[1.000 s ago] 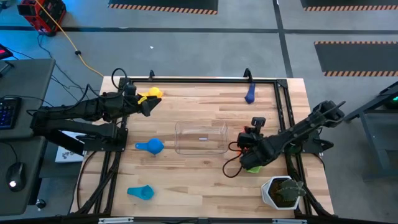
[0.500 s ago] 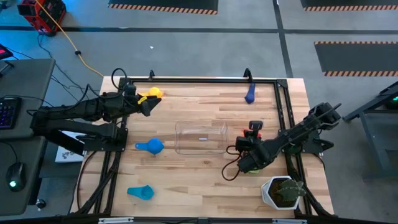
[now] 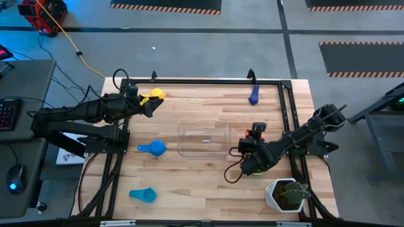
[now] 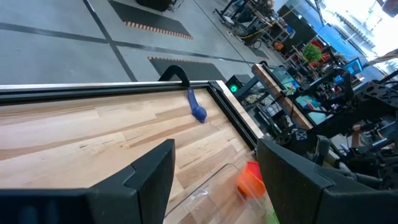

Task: Nest measuring cups in basket
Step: Stack the red measuring cup on top of the orange measuring cup, then move the stacked measuring cups to the top left of the table

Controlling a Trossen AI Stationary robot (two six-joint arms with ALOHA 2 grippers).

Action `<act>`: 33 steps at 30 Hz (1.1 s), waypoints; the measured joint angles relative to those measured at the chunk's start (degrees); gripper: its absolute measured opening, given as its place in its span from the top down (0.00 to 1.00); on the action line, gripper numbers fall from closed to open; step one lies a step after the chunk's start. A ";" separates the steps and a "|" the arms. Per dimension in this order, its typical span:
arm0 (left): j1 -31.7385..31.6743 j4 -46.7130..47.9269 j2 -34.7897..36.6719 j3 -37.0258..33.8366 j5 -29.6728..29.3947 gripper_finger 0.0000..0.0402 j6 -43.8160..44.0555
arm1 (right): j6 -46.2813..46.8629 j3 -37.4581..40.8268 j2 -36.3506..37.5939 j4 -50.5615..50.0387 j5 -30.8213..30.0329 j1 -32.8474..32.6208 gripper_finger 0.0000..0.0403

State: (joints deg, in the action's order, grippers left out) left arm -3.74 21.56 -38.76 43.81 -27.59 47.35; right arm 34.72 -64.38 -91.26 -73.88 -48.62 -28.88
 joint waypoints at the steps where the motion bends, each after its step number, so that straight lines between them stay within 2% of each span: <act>1: -0.01 0.00 0.00 0.00 0.00 0.46 0.00 | -0.02 0.00 0.00 0.27 0.00 0.00 0.65; 9: 0.01 0.01 0.01 0.00 -0.02 0.46 -0.01 | -0.04 -0.04 0.02 2.09 2.33 0.00 0.54; 14: -0.01 0.02 0.00 0.00 -0.02 0.46 -0.02 | 0.25 -0.04 0.56 1.97 2.92 -0.02 0.52; 17: 0.00 0.02 0.00 0.00 -0.02 0.46 -0.01 | 4.49 -0.04 3.46 1.39 3.20 -0.02 0.52; 22: -0.01 0.02 0.02 0.00 -0.02 0.46 -0.02 | 23.70 2.79 14.54 0.10 4.74 1.01 0.52; 29: -0.01 -0.07 -0.91 0.02 -0.05 0.46 -0.02 | 55.30 18.84 36.34 13.62 18.05 6.33 0.52; 33: -0.01 -0.05 -2.19 0.02 -0.06 0.46 -0.02 | 68.77 27.73 43.19 18.03 20.81 8.53 0.52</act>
State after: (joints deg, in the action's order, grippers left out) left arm -3.75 21.52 -40.96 43.83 -27.66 47.33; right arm 103.49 -36.65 -48.08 -55.86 -27.81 -20.35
